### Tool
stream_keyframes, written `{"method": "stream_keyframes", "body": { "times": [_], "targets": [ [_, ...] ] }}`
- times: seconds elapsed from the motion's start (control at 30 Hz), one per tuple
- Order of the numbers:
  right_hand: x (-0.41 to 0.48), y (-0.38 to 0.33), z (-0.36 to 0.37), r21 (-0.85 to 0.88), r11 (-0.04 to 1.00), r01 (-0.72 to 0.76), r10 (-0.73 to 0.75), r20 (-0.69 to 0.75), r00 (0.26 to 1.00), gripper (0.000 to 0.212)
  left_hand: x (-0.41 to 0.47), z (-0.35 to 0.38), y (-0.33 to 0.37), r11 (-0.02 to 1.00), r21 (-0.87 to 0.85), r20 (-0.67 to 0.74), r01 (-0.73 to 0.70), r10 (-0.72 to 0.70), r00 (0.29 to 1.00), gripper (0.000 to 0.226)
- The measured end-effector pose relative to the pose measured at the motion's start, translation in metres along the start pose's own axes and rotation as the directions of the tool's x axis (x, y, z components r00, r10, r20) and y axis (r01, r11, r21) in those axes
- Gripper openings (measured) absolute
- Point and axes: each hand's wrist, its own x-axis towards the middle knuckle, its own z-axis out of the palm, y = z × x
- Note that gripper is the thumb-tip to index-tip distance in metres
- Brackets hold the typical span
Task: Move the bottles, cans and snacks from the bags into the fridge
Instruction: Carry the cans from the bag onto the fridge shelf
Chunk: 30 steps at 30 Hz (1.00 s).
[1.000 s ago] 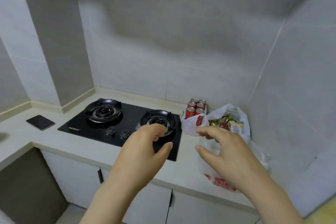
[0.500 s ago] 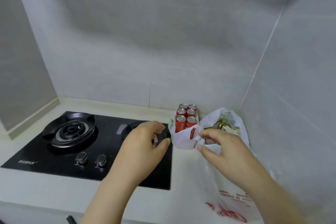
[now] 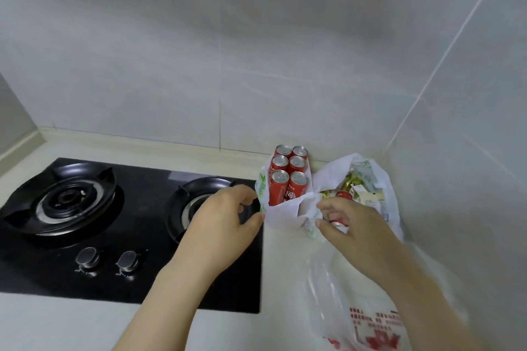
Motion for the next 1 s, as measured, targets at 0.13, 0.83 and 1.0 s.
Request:
{"method": "stream_keyframes", "body": {
  "times": [0.13, 0.83, 1.0],
  "targets": [
    [0.036, 0.020, -0.004, 0.012, 1.000, 0.013, -0.013, 0.030, 0.999, 0.024, 0.025, 0.012, 0.005, 0.999, 0.004, -0.030, 0.041, -0.041, 0.999, 0.029],
    [0.186, 0.106, 0.038, -0.015, 0.998, -0.067, 0.068, 0.158, 0.985, 0.050, 0.170, 0.113, -0.039, 0.985, 0.075, 0.023, 0.153, -0.155, 0.988, 0.036],
    [0.205, 0.119, 0.063, -0.020, 0.995, -0.093, 0.095, 0.199, 0.975, 0.053, 0.197, 0.135, -0.066, 0.983, 0.051, 0.121, 0.176, -0.181, 0.976, 0.047]
  ]
}}
